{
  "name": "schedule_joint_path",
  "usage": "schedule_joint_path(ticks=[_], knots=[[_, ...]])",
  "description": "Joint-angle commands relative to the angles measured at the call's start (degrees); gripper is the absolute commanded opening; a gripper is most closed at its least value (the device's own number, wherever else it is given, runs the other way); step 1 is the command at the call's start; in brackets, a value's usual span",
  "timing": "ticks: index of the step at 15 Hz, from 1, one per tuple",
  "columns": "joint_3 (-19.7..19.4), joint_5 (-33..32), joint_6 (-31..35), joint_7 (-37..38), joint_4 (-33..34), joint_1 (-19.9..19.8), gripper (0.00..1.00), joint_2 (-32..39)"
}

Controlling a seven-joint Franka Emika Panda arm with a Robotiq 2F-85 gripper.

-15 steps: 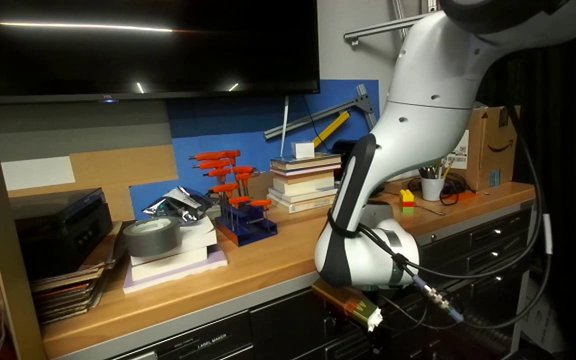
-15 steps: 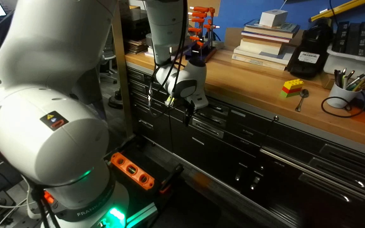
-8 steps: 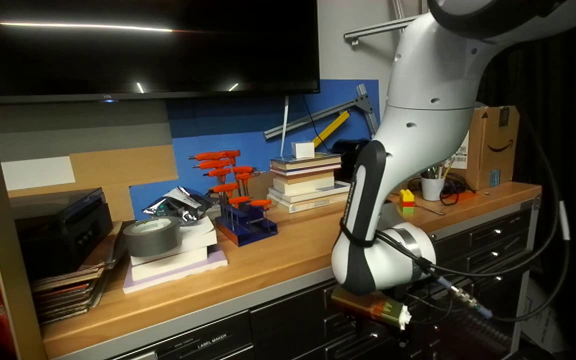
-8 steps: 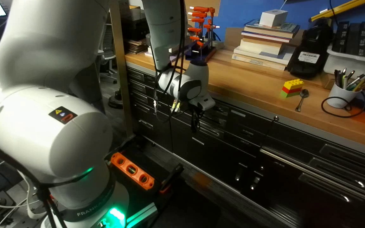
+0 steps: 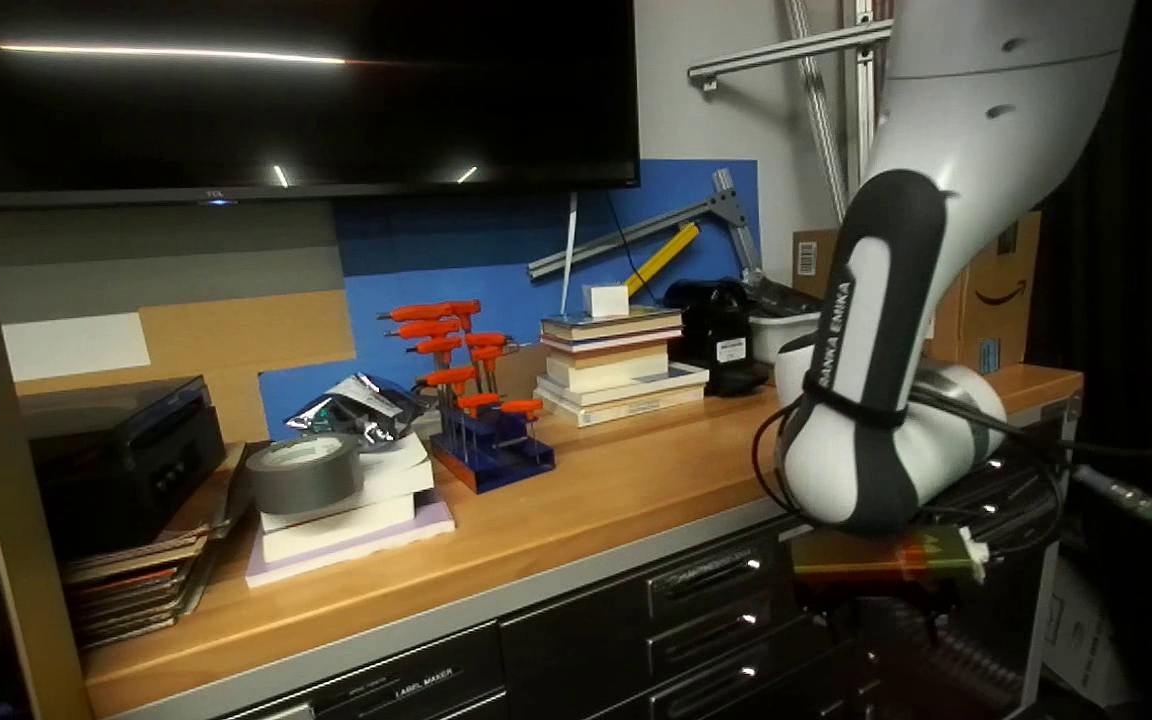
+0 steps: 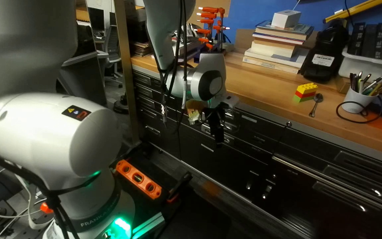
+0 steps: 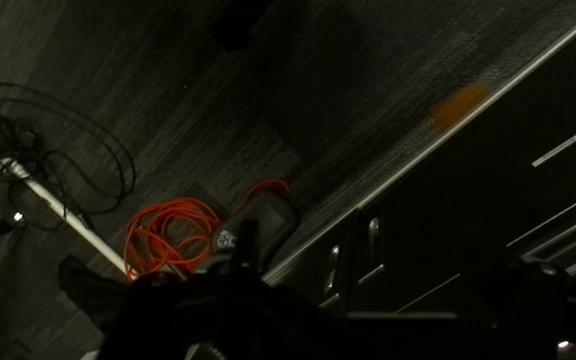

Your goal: Put the black objects on the tabletop in the open drawer and then close the drawer

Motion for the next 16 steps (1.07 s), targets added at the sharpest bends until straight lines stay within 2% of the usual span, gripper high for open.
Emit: schedule_joint_path(ticks=[1,4,6,7,10,13,16], knots=[[-7.5,-10.2,-2.9,-5.0,-8.5,3.2,1.00,-14.2],[-11.3,-17.0,-7.3,-11.0,-10.7,3.1,1.00,-23.3],[-12.2,-20.6,-11.8,-14.7,-11.4,2.3,1.00,-29.3],[-3.0,-22.8,-14.3,-16.0,-11.3,-7.7,1.00,-32.3],[5.9,-19.8,-21.4,-25.4,-12.7,-17.1,1.00,-40.8],[11.3,-15.9,-29.1,-34.7,-13.5,-23.6,1.00,-49.6],[13.3,-11.4,-36.7,-42.9,-13.7,-27.2,1.00,-58.7]])
